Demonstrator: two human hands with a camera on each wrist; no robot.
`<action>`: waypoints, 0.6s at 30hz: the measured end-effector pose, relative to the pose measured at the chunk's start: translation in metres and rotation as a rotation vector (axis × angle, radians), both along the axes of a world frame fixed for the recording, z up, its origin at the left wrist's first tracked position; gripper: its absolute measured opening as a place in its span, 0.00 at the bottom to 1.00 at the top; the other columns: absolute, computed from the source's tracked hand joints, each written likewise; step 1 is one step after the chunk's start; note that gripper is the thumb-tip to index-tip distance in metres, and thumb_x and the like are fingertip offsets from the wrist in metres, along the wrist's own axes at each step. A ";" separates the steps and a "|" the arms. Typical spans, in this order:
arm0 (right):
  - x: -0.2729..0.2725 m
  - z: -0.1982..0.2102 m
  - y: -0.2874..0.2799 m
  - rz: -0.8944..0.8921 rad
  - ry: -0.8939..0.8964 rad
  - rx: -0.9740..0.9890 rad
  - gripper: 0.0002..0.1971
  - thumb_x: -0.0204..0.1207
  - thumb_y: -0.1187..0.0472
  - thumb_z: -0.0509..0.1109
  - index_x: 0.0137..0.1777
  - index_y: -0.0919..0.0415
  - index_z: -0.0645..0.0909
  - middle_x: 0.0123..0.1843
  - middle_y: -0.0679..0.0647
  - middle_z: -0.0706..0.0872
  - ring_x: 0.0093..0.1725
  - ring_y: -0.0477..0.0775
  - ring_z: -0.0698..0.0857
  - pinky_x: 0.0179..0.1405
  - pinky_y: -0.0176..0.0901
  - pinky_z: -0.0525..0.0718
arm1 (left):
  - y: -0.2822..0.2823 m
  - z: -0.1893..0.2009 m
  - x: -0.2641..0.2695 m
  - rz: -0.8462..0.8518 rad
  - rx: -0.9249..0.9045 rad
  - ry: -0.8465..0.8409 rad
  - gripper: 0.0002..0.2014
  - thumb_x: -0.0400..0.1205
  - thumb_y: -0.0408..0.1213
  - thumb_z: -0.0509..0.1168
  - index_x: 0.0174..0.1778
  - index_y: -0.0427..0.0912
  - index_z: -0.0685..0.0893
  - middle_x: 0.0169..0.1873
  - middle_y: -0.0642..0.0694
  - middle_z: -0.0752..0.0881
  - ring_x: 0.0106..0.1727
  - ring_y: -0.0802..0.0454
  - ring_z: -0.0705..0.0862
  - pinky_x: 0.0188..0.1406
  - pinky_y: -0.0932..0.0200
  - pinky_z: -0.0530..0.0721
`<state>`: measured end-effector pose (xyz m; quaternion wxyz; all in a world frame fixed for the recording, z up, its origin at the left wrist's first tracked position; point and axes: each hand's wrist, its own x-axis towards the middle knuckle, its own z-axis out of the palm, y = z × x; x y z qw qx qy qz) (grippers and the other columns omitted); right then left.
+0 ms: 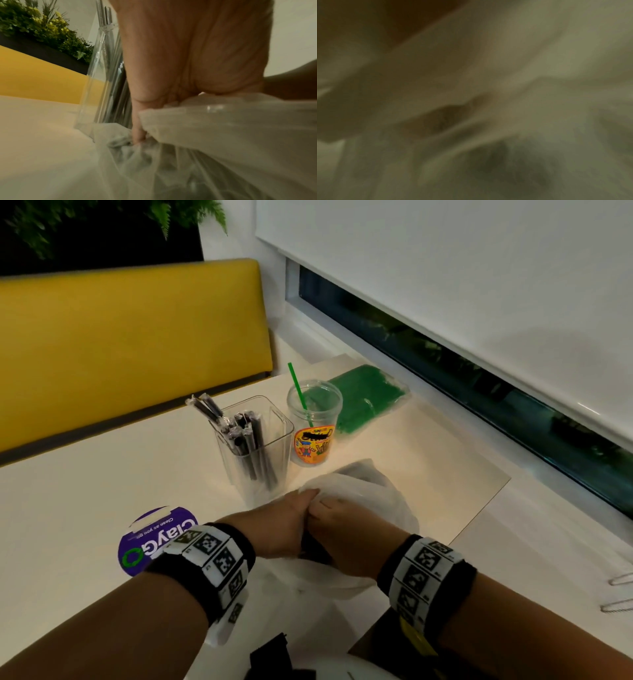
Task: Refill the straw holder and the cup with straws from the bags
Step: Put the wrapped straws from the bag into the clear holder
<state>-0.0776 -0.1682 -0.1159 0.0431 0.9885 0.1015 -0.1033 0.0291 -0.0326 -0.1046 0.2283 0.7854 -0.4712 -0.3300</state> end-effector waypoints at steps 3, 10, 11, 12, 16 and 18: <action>-0.006 -0.008 0.000 0.051 -0.080 -0.024 0.23 0.75 0.55 0.70 0.69 0.62 0.79 0.63 0.59 0.83 0.59 0.60 0.84 0.62 0.54 0.84 | 0.002 -0.005 0.000 -0.076 0.149 -0.090 0.63 0.63 0.46 0.84 0.86 0.51 0.47 0.81 0.46 0.65 0.79 0.48 0.69 0.79 0.55 0.70; -0.011 -0.021 0.000 0.079 -0.043 0.028 0.32 0.73 0.53 0.73 0.76 0.62 0.72 0.73 0.60 0.78 0.71 0.64 0.77 0.74 0.62 0.75 | 0.002 -0.010 0.008 -0.174 0.367 -0.196 0.71 0.62 0.42 0.85 0.85 0.55 0.33 0.87 0.42 0.54 0.85 0.44 0.61 0.81 0.47 0.69; -0.010 -0.017 0.000 0.095 -0.034 -0.009 0.30 0.73 0.53 0.73 0.75 0.62 0.74 0.70 0.59 0.79 0.67 0.63 0.80 0.71 0.59 0.79 | 0.003 -0.010 0.009 -0.174 0.382 -0.199 0.71 0.62 0.43 0.85 0.84 0.57 0.33 0.87 0.43 0.54 0.85 0.43 0.62 0.81 0.45 0.69; -0.009 -0.014 -0.001 0.103 -0.055 -0.049 0.27 0.74 0.53 0.72 0.73 0.61 0.77 0.67 0.58 0.81 0.64 0.61 0.82 0.67 0.56 0.82 | 0.003 -0.010 0.009 -0.169 0.396 -0.199 0.70 0.62 0.44 0.84 0.83 0.61 0.33 0.86 0.44 0.57 0.83 0.43 0.65 0.79 0.44 0.72; -0.007 -0.012 -0.002 -0.046 -0.074 0.149 0.19 0.82 0.67 0.61 0.73 0.69 0.73 0.67 0.67 0.78 0.63 0.70 0.79 0.59 0.64 0.81 | 0.007 -0.010 0.011 -0.172 0.437 -0.201 0.65 0.65 0.47 0.83 0.83 0.64 0.37 0.79 0.48 0.71 0.75 0.46 0.75 0.72 0.44 0.78; -0.006 -0.016 -0.004 -0.111 -0.101 0.279 0.18 0.82 0.66 0.63 0.71 0.65 0.75 0.65 0.64 0.81 0.63 0.65 0.80 0.63 0.60 0.81 | 0.010 -0.012 0.013 -0.163 0.401 -0.183 0.65 0.63 0.46 0.83 0.84 0.63 0.39 0.80 0.49 0.69 0.77 0.47 0.72 0.74 0.43 0.77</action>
